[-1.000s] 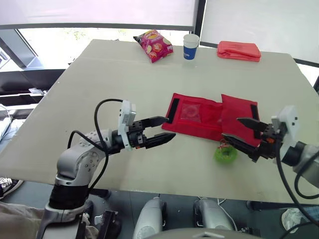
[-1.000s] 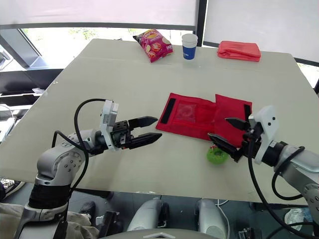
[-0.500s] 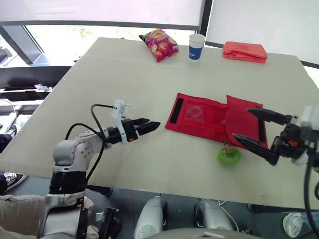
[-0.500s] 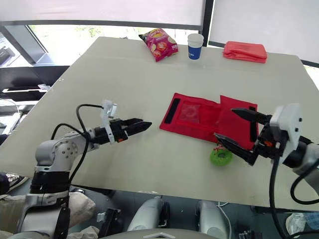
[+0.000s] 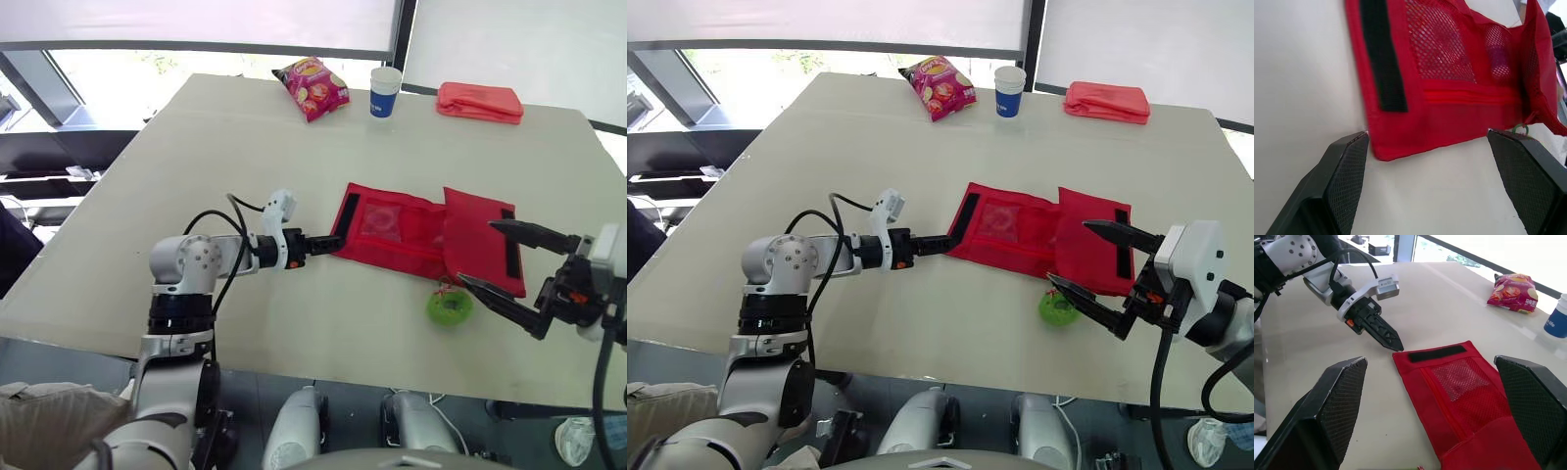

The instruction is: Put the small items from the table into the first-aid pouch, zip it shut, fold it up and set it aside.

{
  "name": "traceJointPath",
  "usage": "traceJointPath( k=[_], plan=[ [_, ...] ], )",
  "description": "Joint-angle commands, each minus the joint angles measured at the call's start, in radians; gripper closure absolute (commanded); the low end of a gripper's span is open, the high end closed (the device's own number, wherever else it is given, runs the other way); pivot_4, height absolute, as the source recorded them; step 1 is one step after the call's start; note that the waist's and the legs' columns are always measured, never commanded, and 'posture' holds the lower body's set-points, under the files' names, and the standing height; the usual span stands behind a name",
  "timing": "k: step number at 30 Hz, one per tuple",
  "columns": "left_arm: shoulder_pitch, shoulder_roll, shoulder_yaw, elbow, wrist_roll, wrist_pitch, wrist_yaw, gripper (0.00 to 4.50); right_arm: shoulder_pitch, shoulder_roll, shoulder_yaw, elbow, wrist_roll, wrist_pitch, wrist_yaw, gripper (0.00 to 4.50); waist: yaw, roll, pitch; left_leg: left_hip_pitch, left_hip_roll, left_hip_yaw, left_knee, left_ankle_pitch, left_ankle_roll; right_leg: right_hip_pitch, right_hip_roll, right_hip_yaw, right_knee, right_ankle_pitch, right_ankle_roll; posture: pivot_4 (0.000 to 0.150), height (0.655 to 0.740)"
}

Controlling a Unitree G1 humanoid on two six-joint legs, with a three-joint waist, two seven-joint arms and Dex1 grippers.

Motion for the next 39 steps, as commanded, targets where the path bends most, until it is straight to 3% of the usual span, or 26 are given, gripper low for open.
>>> traceJointPath(
  k=[1, 7, 16, 19, 26, 32, 39],
  plan=[
    [0.001, -0.065, 0.028, -0.022, -0.012, 0.018, 0.043, 0.38, 0.023, 0.005, -0.046, -0.052, 0.019, -0.017, -0.032, 0.06, 0.001, 0.000, 0.000, 0.000, 0.000, 0.000, 0.000, 0.000, 0.000, 0.000, 0.000, 0.000, 0.000, 0.000, 0.000, 0.150, 0.7400],
    [0.004, -0.204, 0.168, -0.052, -0.076, 0.022, 0.113, 0.38, 0.057, 0.000, -0.067, -0.075, 0.040, -0.015, -0.060, 0.06, 0.001, -0.001, 0.000, 0.000, 0.000, 0.000, 0.000, 0.000, 0.000, 0.000, -0.001, 0.000, 0.000, -0.001, -0.002, 0.150, 0.7400],
    [0.086, -0.310, 0.184, -0.136, -0.074, -0.037, 0.181, 0.38, 0.038, -0.034, -0.065, -0.044, 0.065, -0.010, -0.072, 0.06, 0.000, -0.001, 0.000, 0.000, 0.000, 0.000, 0.000, 0.000, 0.001, 0.000, -0.001, 0.000, 0.001, -0.001, -0.002, 0.150, 0.7400],
    [0.109, -0.304, 0.211, -0.171, -0.076, -0.063, 0.207, 0.38, 0.031, -0.057, -0.081, -0.035, 0.085, -0.002, -0.068, 0.06, 0.000, -0.001, 0.000, 0.000, -0.001, -0.001, 0.000, 0.000, 0.001, 0.000, -0.001, 0.000, 0.000, -0.001, -0.002, 0.150, 0.7400],
    [0.145, -0.167, 0.155, -0.242, -0.013, -0.059, 0.235, 0.38, 0.025, -0.082, -0.081, -0.016, 0.107, -0.001, -0.061, 0.06, 0.001, -0.001, 0.000, 0.000, 0.000, -0.001, 0.000, 0.000, 0.001, 0.000, 0.000, 0.000, 0.001, -0.001, -0.002, 0.150, 0.7400],
    [0.071, -0.209, 0.163, -0.189, -0.012, 0.038, 0.298, 0.38, 0.006, -0.077, -0.052, -0.014, 0.102, -0.005, -0.071, 0.06, 0.007, -0.001, 0.000, -0.001, -0.004, -0.002, 0.000, -0.001, 0.001, 0.001, -0.003, 0.000, 0.000, -0.001, -0.002, 0.150, 0.7400],
    [-0.022, -0.283, 0.286, -0.110, -0.018, 0.155, 0.351, 0.38, 0.034, -0.066, -0.058, -0.045, 0.108, -0.004, -0.093, 0.06, 0.001, -0.001, 0.000, -0.001, -0.004, -0.003, 0.000, 0.000, 0.001, 0.001, -0.002, -0.001, 0.000, 0.000, 0.000, 0.150, 0.7400]
  ],
)
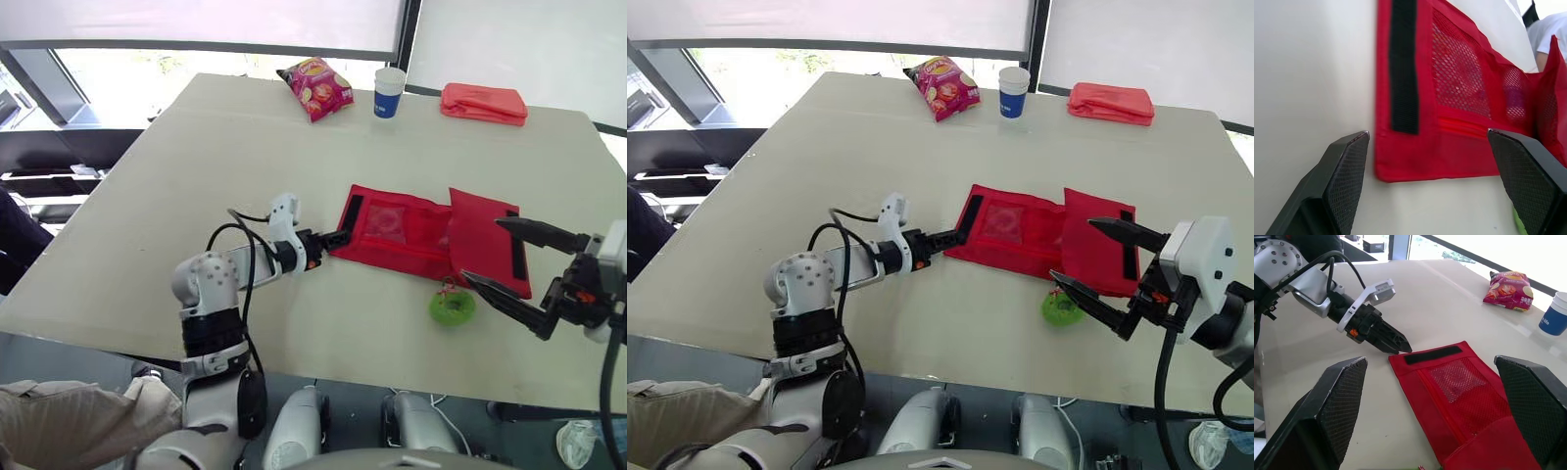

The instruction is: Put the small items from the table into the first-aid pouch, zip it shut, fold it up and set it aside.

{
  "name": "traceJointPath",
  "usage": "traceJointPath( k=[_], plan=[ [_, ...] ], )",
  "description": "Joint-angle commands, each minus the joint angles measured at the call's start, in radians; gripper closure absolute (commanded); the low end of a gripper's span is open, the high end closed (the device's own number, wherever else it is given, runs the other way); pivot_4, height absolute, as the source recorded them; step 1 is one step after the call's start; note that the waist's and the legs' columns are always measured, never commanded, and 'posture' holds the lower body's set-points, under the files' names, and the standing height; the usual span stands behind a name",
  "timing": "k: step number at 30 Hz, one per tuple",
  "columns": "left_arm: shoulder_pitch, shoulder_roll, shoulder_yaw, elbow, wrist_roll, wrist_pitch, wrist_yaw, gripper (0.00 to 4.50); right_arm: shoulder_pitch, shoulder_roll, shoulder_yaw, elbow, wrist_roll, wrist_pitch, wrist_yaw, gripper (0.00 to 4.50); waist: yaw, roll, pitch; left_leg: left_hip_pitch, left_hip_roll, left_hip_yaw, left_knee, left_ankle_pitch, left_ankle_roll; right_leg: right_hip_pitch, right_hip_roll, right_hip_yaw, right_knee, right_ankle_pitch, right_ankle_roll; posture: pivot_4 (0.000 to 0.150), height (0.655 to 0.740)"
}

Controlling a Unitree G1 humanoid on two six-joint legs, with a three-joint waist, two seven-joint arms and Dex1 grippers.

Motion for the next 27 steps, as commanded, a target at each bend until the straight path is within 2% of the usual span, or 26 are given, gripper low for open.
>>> traceJointPath(
  k=[1, 7, 12, 17, 20, 24, 25, 27],
  plan=[
    [-0.039, -0.028, 0.064, 0.016, -0.019, 0.055, 0.013, 0.38, 0.018, 0.006, -0.026, -0.041, 0.016, -0.009, -0.017, 0.06, -0.001, 0.000, 0.000, 0.000, 0.000, 0.000, 0.000, 0.000, 0.000, 0.000, 0.000, 0.000, 0.000, 0.000, 0.001, 0.150, 0.7400],
    [-0.052, -0.081, 0.123, 0.025, -0.033, 0.056, 0.000, 0.38, 0.040, 0.009, -0.035, -0.058, 0.021, -0.013, -0.034, 0.06, 0.000, 0.000, 0.000, 0.000, 0.000, 0.000, 0.000, 0.000, 0.000, 0.000, 0.000, 0.000, 0.000, 0.000, 0.001, 0.150, 0.7400],
    [-0.012, -0.105, 0.085, 0.021, -0.011, -0.016, -0.019, 0.38, 0.042, 0.002, -0.044, -0.053, 0.029, -0.013, -0.034, 0.06, -0.001, 0.000, 0.000, 0.000, 0.000, 0.000, 0.000, 0.000, -0.001, 0.000, 0.000, 0.000, 0.000, 0.000, 0.001, 0.150, 0.7400],
    [0.024, -0.179, 0.055, 0.025, 0.004, -0.128, -0.005, 0.38, 0.042, -0.013, -0.061, -0.049, 0.047, -0.005, -0.028, 0.06, 0.001, 0.000, 0.000, 0.000, 0.000, 0.000, 0.000, 0.000, 0.000, 0.000, 0.000, 0.000, 0.000, -0.001, -0.001, 0.150, 0.7400],
    [0.028, -0.196, 0.039, 0.048, 0.010, -0.179, -0.007, 1.17, 0.042, -0.026, -0.073, -0.044, 0.061, -0.001, -0.027, 0.00, 0.003, 0.000, 0.000, 0.000, 0.000, 0.000, 0.000, 0.000, 0.000, 0.001, -0.001, 0.000, 0.000, -0.001, -0.001, 0.150, 0.7400],
    [0.030, -0.203, 0.014, 0.078, 0.016, -0.227, -0.017, 3.24, 0.040, -0.038, -0.077, -0.038, 0.065, 0.002, -0.025, 0.00, 0.001, -0.001, 0.000, 0.000, 0.000, 0.000, 0.000, 0.000, 0.000, 0.001, 0.000, 0.000, 0.000, -0.001, -0.002, 0.150, 0.7400],
    [0.032, -0.204, 0.007, 0.085, 0.017, -0.238, -0.019, 3.47, 0.038, -0.041, -0.076, -0.036, 0.066, 0.002, -0.027, 0.00, 0.000, -0.001, 0.000, 0.000, 0.000, 0.000, 0.000, 0.000, 0.000, 0.001, 0.000, 0.000, 0.000, -0.001, -0.002, 0.150, 0.7400],
    [0.034, -0.198, -0.002, 0.097, 0.017, -0.261, -0.026, 4.46, 0.031, -0.048, -0.068, -0.031, 0.061, 0.004, -0.030, 0.00, 0.001, -0.001, 0.000, 0.000, 0.000, 0.000, 0.000, 0.000, 0.000, 0.001, 0.000, 0.000, 0.000, -0.001, -0.001, 0.150, 0.7400]
  ],
)
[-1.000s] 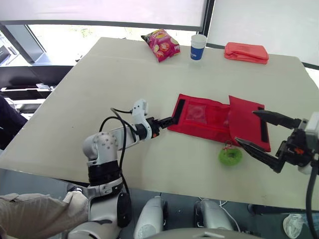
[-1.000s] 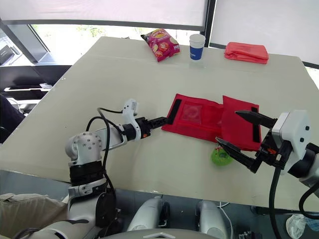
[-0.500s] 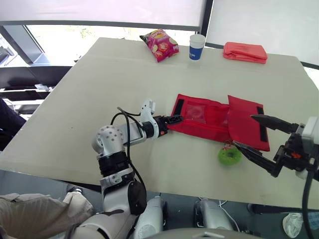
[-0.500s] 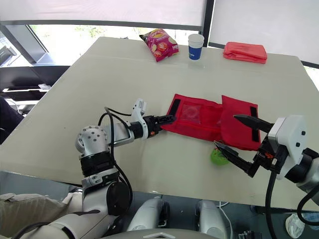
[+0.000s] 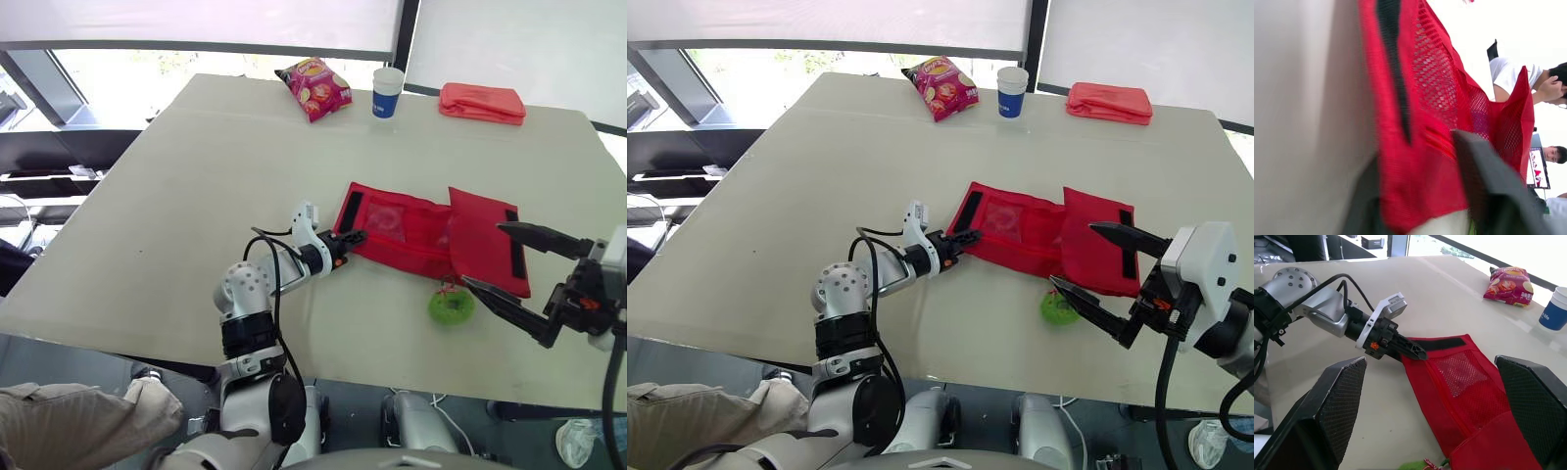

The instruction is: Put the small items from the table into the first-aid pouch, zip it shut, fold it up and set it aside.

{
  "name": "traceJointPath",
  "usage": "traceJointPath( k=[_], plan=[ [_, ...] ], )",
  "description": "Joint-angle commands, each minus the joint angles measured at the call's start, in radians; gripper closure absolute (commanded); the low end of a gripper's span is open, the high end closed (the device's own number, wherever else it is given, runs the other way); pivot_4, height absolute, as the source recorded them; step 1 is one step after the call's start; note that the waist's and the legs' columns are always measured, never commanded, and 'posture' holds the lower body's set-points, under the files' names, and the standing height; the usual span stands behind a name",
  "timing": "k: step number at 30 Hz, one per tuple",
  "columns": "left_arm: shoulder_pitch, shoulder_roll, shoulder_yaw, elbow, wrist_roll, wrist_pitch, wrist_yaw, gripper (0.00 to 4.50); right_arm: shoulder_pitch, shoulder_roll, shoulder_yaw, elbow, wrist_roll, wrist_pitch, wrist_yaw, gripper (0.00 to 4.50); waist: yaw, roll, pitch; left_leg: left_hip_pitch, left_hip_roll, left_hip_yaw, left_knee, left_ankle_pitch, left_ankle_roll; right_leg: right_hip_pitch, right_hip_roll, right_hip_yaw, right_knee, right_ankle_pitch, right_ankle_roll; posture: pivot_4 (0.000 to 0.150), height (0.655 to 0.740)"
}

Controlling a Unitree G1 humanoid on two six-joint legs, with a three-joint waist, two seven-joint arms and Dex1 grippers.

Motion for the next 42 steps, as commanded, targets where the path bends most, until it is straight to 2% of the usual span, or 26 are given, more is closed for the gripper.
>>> traceJointPath(
  k=[1, 7, 11, 13, 16, 18, 21, 23, 24, 25, 32, 37, 42],
  plan=[
    [-0.003, 0.006, -0.030, 0.008, -0.006, -0.052, -0.027, 4.46, -0.017, -0.018, -0.022, 0.000, 0.004, 0.000, -0.004, 0.00, 0.000, 0.000, 0.000, 0.000, 0.000, 0.000, 0.000, 0.000, 0.000, 0.000, 0.000, 0.000, 0.000, 0.000, 0.000, 0.150, 0.7400],
    [0.048, 0.130, -0.014, -0.035, -0.040, -0.013, -0.070, 4.46, -0.052, -0.026, 0.029, 0.021, -0.027, 0.000, 0.002, 0.00, -0.006, 0.000, 0.000, 0.001, 0.001, 0.000, 0.000, 0.000, 0.000, 0.000, 0.001, 0.000, 0.000, 0.000, 0.000, 0.150, 0.7400],
    [0.096, 0.252, 0.031, -0.086, -0.082, 0.019, -0.103, 4.46, -0.113, -0.047, 0.160, 0.071, -0.129, -0.001, 0.019, 0.00, -0.019, 0.000, 0.000, 0.001, 0.004, 0.001, 0.000, 0.000, 0.000, 0.000, 0.003, 0.001, 0.001, 0.000, 0.000, 0.150, 0.7400],
    [0.122, 0.289, 0.049, -0.118, -0.113, 0.038, -0.115, 4.46, -0.188, -0.042, 0.282, 0.120, -0.209, -0.004, 0.007, 0.00, -0.025, 0.000, 0.000, 0.002, 0.005, 0.001, 0.000, 0.001, -0.002, -0.001, 0.003, 0.000, 0.001, 0.000, 0.000, 0.150, 0.7400],
    [0.170, 0.340, 0.049, -0.177, -0.148, 0.063, -0.150, 4.50, -0.332, -0.001, 0.482, 0.238, -0.357, -0.013, -0.010, 0.65, -0.030, -0.001, 0.000, 0.002, 0.006, 0.002, 0.000, 0.002, -0.003, -0.001, 0.001, 0.001, 0.002, 0.000, -0.001, 0.150, 0.7400],
    [0.193, 0.358, 0.054, -0.207, -0.169, 0.076, -0.154, 4.50, -0.423, 0.039, 0.589, 0.321, -0.446, -0.024, -0.011, 1.52, -0.027, -0.001, 0.000, 0.002, 0.006, 0.002, 0.000, 0.003, -0.005, -0.002, 0.000, 0.000, 0.002, 0.001, -0.002, 0.150, 0.7400],
    [0.216, 0.374, 0.059, -0.242, -0.196, 0.083, -0.155, 4.50, -0.514, 0.073, 0.722, 0.440, -0.616, -0.062, -0.023, 3.13, -0.021, -0.001, 0.000, 0.001, 0.005, 0.001, 0.000, 0.005, -0.008, -0.002, 0.000, 0.000, 0.002, 0.001, -0.003, 0.150, 0.7400],
    [0.222, 0.382, 0.064, -0.253, -0.210, 0.083, -0.152, 4.50, -0.549, 0.108, 0.790, 0.515, -0.711, -0.100, -0.036, 3.81, -0.015, -0.001, 0.000, 0.000, 0.005, 0.001, -0.001, 0.005, -0.008, -0.002, 0.000, -0.001, 0.002, 0.001, -0.003, 0.150, 0.7400],
    [0.223, 0.384, 0.065, -0.255, -0.214, 0.081, -0.149, 4.50, -0.558, 0.126, 0.812, 0.543, -0.745, -0.113, -0.040, 4.36, -0.014, -0.001, 0.000, 0.000, 0.004, 0.001, -0.001, 0.005, -0.008, -0.002, 0.000, -0.002, 0.001, 0.001, -0.003, 0.150, 0.7400],
    [0.224, 0.389, 0.067, -0.255, -0.219, 0.079, -0.149, 4.50, -0.564, 0.142, 0.837, 0.568, -0.782, -0.125, -0.044, 4.49, -0.012, -0.001, 0.000, 0.000, 0.004, 0.001, -0.001, 0.005, -0.008, -0.002, 0.000, -0.002, 0.001, 0.001, -0.003, 0.150, 0.7400],
    [0.195, 0.410, 0.033, -0.277, -0.305, 0.070, -0.221, 4.50, -0.568, 0.284, 0.999, 0.707, -0.981, -0.163, -0.079, 4.49, -0.014, -0.003, -0.002, 0.002, 0.005, 0.001, -0.001, 0.006, -0.010, -0.002, 0.001, -0.001, 0.002, 0.001, -0.002, 0.150, 0.7400],
    [0.138, 0.439, -0.069, -0.326, -0.346, 0.041, -0.340, 4.50, -0.568, 0.338, 0.989, 0.757, -1.042, -0.155, -0.100, 4.49, -0.006, -0.004, -0.002, 0.002, 0.004, 0.001, -0.001, 0.006, -0.010, -0.002, 0.001, -0.002, 0.003, 0.001, -0.003, 0.150, 0.7400],
    [0.084, 0.470, -0.228, -0.349, -0.317, 0.002, -0.446, 4.50, -0.557, 0.361, 0.960, 0.782, -1.074, -0.156, -0.109, 4.49, -0.008, -0.003, -0.002, 0.002, 0.004, 0.002, -0.001, 0.006, -0.011, -0.001, 0.001, -0.002, 0.003, 0.001, -0.003, 0.150, 0.7400]
  ],
)
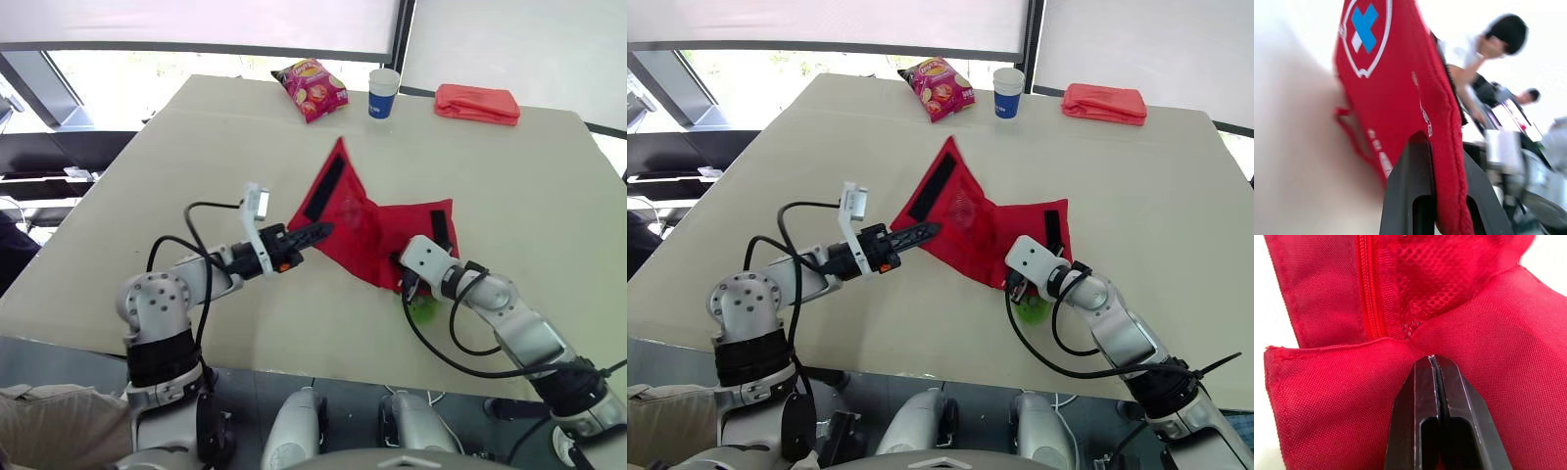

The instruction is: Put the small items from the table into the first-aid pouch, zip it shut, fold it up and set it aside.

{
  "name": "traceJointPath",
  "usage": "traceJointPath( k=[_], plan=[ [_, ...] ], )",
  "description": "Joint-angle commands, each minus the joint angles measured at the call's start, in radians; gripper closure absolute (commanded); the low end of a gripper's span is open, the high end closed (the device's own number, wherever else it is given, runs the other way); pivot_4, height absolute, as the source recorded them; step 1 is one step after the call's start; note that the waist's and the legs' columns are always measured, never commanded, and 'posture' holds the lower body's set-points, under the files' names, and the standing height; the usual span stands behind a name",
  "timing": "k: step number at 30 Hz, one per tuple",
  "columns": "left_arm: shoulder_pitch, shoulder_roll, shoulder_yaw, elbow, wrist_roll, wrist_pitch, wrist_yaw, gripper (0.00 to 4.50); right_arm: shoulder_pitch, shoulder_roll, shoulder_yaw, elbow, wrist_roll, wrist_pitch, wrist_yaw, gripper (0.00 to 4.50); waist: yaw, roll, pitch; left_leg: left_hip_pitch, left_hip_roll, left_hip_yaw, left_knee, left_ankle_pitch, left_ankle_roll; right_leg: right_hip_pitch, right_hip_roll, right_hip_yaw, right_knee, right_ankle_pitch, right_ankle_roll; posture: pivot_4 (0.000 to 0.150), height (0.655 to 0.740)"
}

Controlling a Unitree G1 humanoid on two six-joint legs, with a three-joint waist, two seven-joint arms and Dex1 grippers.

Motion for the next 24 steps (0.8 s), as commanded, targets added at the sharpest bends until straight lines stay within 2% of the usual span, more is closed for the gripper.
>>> traceJointPath(
  k=[1, 5, 12, 20, 24],
  plan=[
    [-0.032, 0.016, -0.093, -0.032, 0.008, -0.037, -0.073, 4.50, 0.022, 0.004, -0.046, 0.060, -0.031, 0.026, -0.028, 4.49, 0.000, 0.000, 0.000, 0.000, 0.000, 0.000, 0.000, 0.000, 0.000, 0.000, 0.000, 0.000, 0.000, 0.000, 0.000, 0.150, 0.7400],
    [-0.083, -0.019, -0.227, 0.017, 0.092, -0.105, -0.100, 4.50, 0.039, 0.020, -0.066, 0.061, -0.038, 0.020, -0.038, 4.49, 0.002, 0.000, 0.000, 0.000, 0.000, 0.000, 0.000, 0.000, 0.000, 0.000, 0.001, 0.000, 0.000, 0.000, 0.000, 0.150, 0.7400],
    [-0.156, -0.130, -0.369, 0.123, 0.207, -0.160, -0.085, 4.50, 0.067, 0.054, -0.084, 0.032, -0.042, 0.011, -0.038, 4.49, 0.003, 0.000, 0.000, 0.000, -0.002, 0.000, 0.000, 0.000, 0.001, 0.000, 0.001, 0.001, -0.001, 0.000, 0.000, 0.150, 0.7400],
    [-0.177, -0.184, -0.531, 0.243, 0.374, -0.292, -0.153, 4.50, 0.126, 0.078, -0.112, -0.034, -0.033, 0.007, -0.036, 4.49, 0.006, 0.000, -0.001, -0.001, -0.003, -0.002, 0.000, 0.000, 0.001, 0.000, 0.002, 0.001, -0.001, 0.000, 0.000, 0.150, 0.7400],
    [-0.190, -0.221, -0.558, 0.342, 0.439, -0.366, -0.192, 4.50, 0.210, 0.070, -0.216, -0.218, 0.038, 0.078, -0.022, 4.49, 0.015, 0.001, -0.001, -0.003, -0.003, -0.003, 0.000, -0.001, 0.002, 0.000, 0.001, 0.000, -0.001, -0.001, 0.000, 0.150, 0.7400]
  ],
)
